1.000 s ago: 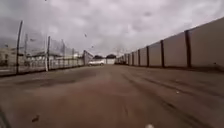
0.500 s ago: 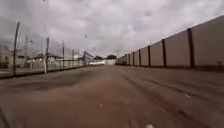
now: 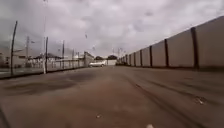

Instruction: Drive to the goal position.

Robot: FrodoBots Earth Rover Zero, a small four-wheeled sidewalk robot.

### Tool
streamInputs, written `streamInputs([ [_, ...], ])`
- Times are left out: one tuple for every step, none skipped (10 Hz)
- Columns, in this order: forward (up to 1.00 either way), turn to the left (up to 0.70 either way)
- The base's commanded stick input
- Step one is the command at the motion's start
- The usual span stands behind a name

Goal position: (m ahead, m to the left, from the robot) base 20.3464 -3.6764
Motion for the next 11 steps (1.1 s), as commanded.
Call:
streamInputs([
  [0.60,0.02],
  [0.60,0.00],
  [0.60,0.00],
  [0.60,0.00],
  [0.60,0.00],
  [0.60,0.00],
  [0.60,0.00],
  [0.60,0.00],
  [0.60,0.00],
  [0.60,0.00],
  [0.60,0.00],
])
